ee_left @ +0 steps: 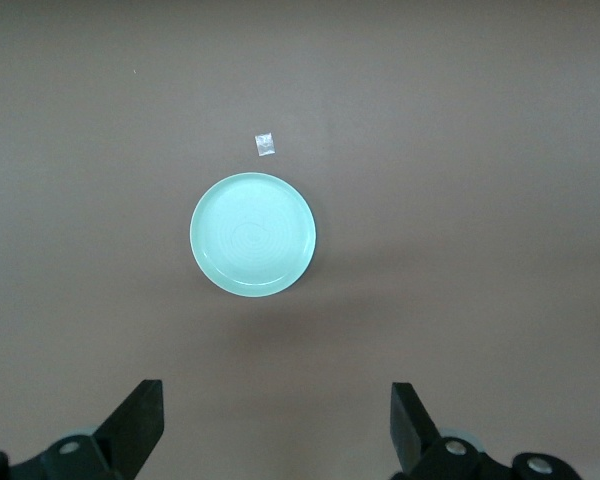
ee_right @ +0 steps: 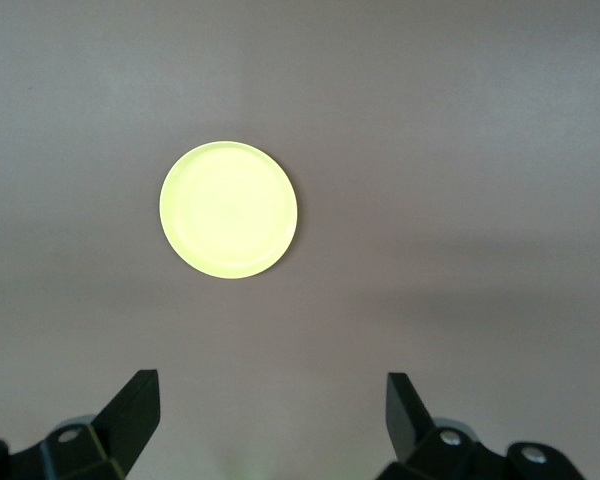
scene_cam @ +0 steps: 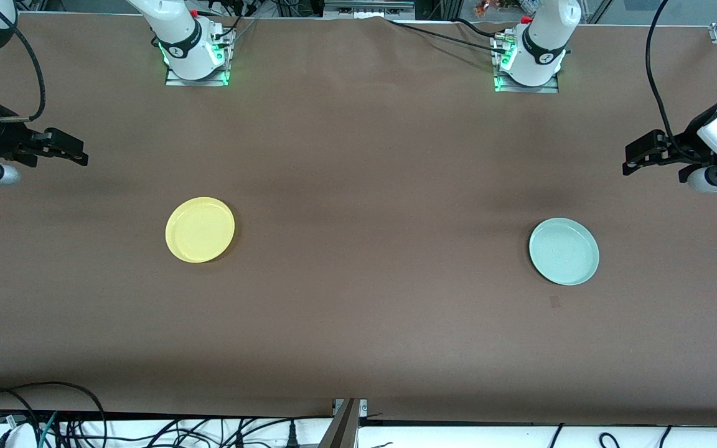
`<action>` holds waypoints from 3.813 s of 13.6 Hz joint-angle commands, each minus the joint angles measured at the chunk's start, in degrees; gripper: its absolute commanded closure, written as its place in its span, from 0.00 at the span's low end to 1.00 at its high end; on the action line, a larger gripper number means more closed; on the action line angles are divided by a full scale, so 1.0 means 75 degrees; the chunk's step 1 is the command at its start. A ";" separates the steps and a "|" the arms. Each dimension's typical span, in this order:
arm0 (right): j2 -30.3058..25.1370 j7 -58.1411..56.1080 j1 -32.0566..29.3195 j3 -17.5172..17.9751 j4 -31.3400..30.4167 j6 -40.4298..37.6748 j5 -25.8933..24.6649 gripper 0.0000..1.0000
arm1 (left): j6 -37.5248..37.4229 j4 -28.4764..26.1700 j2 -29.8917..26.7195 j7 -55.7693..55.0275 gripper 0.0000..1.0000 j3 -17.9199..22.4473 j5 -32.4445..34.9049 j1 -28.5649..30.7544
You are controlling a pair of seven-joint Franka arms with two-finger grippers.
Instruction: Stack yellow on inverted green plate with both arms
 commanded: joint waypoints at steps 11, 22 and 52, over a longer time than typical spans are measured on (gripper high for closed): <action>0.0047 0.0053 -0.0066 -0.0097 0.0081 -0.0034 0.0011 0.00 | -0.0099 0.0229 0.0137 -0.0013 0.00 -0.0005 0.0027 0.0000; 0.0047 0.0076 -0.0067 -0.0472 0.0081 0.0024 0.0011 0.00 | -0.0122 0.0205 0.0114 -0.0025 0.00 -0.0087 0.0050 0.0000; 0.0106 0.0017 -0.0031 -0.0437 0.0081 0.0059 0.0128 0.00 | 0.3121 -0.3192 0.0369 -0.0528 0.00 -0.0005 0.1069 0.0434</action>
